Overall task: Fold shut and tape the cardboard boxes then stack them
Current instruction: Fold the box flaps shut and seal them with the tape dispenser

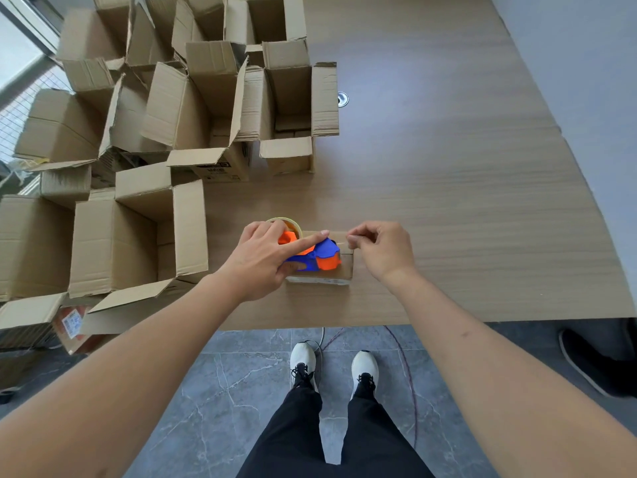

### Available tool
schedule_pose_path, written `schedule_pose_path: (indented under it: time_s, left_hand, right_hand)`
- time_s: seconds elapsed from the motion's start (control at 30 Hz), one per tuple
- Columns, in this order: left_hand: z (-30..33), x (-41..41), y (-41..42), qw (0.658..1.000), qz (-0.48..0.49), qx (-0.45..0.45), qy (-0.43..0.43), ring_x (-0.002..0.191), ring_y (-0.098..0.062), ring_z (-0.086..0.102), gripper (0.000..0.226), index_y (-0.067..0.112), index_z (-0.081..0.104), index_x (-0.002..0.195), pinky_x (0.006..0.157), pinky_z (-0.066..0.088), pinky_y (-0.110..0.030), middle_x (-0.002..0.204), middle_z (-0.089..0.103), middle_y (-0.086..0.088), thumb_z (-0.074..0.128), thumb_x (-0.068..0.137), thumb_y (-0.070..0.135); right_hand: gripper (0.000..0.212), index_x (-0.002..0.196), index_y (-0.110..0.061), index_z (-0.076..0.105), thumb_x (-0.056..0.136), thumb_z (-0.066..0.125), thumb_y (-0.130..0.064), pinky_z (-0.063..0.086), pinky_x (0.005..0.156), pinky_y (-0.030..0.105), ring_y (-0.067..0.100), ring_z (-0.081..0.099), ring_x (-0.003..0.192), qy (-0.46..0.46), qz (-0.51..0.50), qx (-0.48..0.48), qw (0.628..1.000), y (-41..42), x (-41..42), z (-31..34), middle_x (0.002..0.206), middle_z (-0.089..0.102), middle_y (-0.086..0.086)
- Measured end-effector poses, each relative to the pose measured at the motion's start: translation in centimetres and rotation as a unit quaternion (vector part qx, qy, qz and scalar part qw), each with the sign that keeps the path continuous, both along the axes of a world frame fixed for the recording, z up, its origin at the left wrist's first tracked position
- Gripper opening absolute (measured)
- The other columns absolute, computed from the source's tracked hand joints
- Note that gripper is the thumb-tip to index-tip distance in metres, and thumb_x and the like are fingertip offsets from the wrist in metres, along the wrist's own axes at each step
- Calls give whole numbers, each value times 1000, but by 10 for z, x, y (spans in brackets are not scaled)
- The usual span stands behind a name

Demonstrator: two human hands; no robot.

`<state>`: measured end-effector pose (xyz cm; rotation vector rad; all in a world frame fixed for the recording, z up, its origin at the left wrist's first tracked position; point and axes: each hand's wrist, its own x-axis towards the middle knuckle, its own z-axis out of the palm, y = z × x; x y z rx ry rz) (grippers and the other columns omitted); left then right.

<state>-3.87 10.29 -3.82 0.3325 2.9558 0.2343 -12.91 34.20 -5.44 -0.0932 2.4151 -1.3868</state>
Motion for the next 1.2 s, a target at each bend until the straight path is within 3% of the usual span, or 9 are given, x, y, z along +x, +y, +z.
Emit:
schedule_pose_path:
  time_s: [0.1,0.2,0.43,0.6,0.73,0.9,1.03,1.2]
  left_hand:
    - [0,1,-4,1000,3,-2,-13,121,-27,46,71,61,0,155,110,26,-48,124,47,-1,47,104,45]
    - [3,-3,1,1000,-8,-4,-18,119,-25,45,68,63,0,154,114,21,-50,119,45,2,44,104,48]
    - [8,-12,1,998,-15,2,-62,124,-24,44,66,69,-6,149,121,16,-53,114,39,7,39,104,54]
    - [9,-15,0,996,-12,16,-83,124,-22,42,66,71,-3,148,122,14,-54,110,32,11,43,104,52]
    - [11,-17,0,995,-16,28,-90,126,-22,40,66,70,1,149,122,13,-55,115,36,10,45,104,50]
    - [12,-16,1,995,-23,17,-96,137,-25,33,68,68,-1,151,123,10,-54,133,41,4,45,105,48]
    - [13,-17,1,995,-26,15,-96,139,-26,31,69,67,0,151,122,9,-53,137,40,3,47,104,47]
    - [12,-16,2,996,-24,16,-89,138,-27,31,70,68,-1,150,122,9,-53,139,41,1,47,104,47]
  right_hand:
    - [10,81,-15,78,87,76,-8,60,82,33,11,74,74,-60,-47,-6,997,28,-3,5,73,77,-2]
    - [14,77,-16,76,88,76,-9,64,76,39,20,75,73,-120,-62,-11,991,45,2,8,71,77,0]
    - [11,82,-15,73,93,72,-14,60,65,32,10,67,66,-226,-116,-29,967,43,14,-15,73,77,0]
    - [8,86,-17,72,94,70,-17,60,64,31,-1,64,55,-226,-120,-21,966,36,14,-34,77,77,-1]
    - [10,85,-21,72,94,70,-21,61,72,37,8,69,75,-235,-126,-26,963,31,19,-45,80,77,-1]
    - [10,85,-25,72,95,69,-23,62,80,51,25,74,87,-183,-133,-25,974,23,27,-51,76,76,-6]
    - [12,85,-23,71,96,68,-19,63,72,52,24,74,87,-153,-165,-59,973,22,35,-53,79,74,-3]
    - [18,81,-24,68,96,66,-13,64,63,42,14,67,81,-105,-197,-96,970,22,39,-51,76,67,-1]
